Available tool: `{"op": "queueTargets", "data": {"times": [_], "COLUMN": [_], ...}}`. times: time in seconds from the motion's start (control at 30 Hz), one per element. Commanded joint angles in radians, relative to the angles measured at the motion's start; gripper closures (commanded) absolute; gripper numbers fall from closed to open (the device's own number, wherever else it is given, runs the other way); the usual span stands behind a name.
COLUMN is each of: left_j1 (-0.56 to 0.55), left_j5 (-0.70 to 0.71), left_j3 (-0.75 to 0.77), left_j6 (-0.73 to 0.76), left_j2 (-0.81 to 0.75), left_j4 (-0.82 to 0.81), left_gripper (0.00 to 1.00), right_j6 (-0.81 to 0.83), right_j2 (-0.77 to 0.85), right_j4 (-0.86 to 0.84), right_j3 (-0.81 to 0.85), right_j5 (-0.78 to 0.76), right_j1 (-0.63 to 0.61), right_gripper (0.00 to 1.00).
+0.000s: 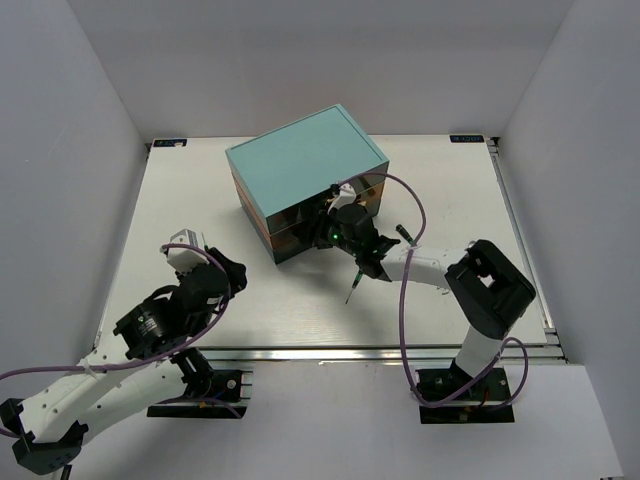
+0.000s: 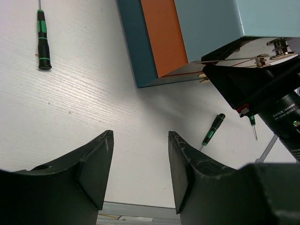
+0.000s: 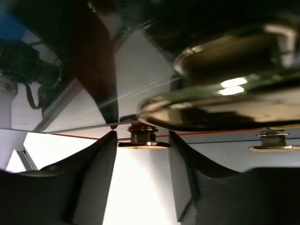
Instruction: Sort the tools into containers
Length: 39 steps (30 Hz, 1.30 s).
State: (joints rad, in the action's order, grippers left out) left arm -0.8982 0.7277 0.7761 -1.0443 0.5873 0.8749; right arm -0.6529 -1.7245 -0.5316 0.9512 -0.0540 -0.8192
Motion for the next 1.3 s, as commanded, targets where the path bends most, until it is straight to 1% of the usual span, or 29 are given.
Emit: {"op": "queueTargets", "data": {"times": [0.0,0.13,0.23,0.33,0.37,0.53,0.8,0.93,1.0,1.1,1.13,1.17,1.2,1.27], "left_j1": [-0.001,-0.002,-0.002,-0.001,-0.001,-0.001,-0.001,-0.001,-0.002,-0.002,-0.001,-0.001,-0.001,-0.001], "left_j5": [0.038,0.048,0.056,0.059,0.062,0.073,0.136,0.162,0.173,0.194,0.202,0.203,0.203,0.205], "left_j3": [-0.003,0.011,0.017,0.025,0.026,0.009,-0.027,-0.043,-0.049,-0.051,-0.048,-0.044,-0.041,-0.023], "left_j6": [-0.014,-0.016,-0.013,-0.011,-0.011,-0.013,0.003,0.013,0.026,0.046,0.053,0.069,0.094,0.122], "left_j2": [0.012,0.035,0.057,0.071,0.071,0.065,0.078,0.094,0.109,0.135,0.143,0.154,0.163,0.207], "left_j4": [-0.008,-0.011,-0.017,-0.022,-0.022,-0.033,-0.051,-0.06,-0.07,-0.079,-0.083,-0.105,-0.114,-0.14], "left_gripper": [0.4,0.39,0.39,0.39,0.39,0.38,0.36,0.33,0.31,0.28,0.28,0.28,0.27,0.27], "right_j6": [0.012,0.015,0.019,0.016,0.016,0.016,0.012,-0.007,-0.014,-0.01,-0.005,0.008,0.013,0.021], "right_j2": [-0.032,-0.049,-0.066,-0.069,-0.066,0.0,0.206,0.314,0.341,0.374,0.378,0.381,0.382,0.39], "right_j4": [-0.09,-0.099,-0.103,-0.103,-0.102,-0.1,-0.081,-0.045,-0.027,-0.033,-0.036,-0.038,-0.039,-0.048], "right_j3": [0.055,0.06,0.063,0.055,0.051,-0.043,-0.235,-0.314,-0.348,-0.385,-0.391,-0.391,-0.394,-0.402], "right_j5": [0.014,0.01,0.003,-0.003,-0.006,-0.014,0.003,0.006,0.006,0.016,0.019,0.022,0.025,0.039], "right_j1": [0.0,0.0,0.0,0.0,0.0,0.003,0.005,0.005,0.005,0.005,0.005,0.005,0.006,0.011], "right_gripper": [0.48,0.5,0.54,0.64,0.72,0.74,0.74,0.72,0.71,0.63,0.55,0.5,0.47,0.45]}}
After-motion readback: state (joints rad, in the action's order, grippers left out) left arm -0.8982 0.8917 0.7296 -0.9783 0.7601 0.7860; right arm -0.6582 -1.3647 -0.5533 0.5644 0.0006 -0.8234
